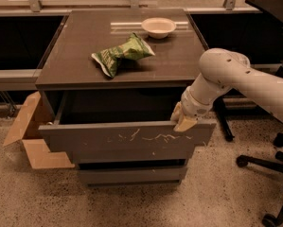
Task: Open top drawer
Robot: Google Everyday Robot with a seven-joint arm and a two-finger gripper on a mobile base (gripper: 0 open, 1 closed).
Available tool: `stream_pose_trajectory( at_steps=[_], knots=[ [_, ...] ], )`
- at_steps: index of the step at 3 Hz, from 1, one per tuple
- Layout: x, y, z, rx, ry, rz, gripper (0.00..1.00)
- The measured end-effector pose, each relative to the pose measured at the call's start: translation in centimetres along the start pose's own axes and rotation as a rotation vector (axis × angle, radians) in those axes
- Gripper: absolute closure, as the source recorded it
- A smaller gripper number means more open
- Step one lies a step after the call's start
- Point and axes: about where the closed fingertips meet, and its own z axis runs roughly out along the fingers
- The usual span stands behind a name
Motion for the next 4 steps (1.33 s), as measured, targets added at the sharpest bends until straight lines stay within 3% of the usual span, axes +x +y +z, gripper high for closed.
stream_pose_trajectory(
  at_steps=[1, 2, 3, 4],
  knots=[
    [0.0, 0.0, 0.0, 0.0, 0.0, 0.0, 0.43],
    [0.0, 0.0, 0.01, 0.0, 0.0, 0.0, 0.12],
    [0.0, 0.0, 0.01, 0.0, 0.0, 0.0, 0.0],
    [-0.52, 0.71, 0.35, -0.024, -0.005, -0.008, 0.0]
  ],
)
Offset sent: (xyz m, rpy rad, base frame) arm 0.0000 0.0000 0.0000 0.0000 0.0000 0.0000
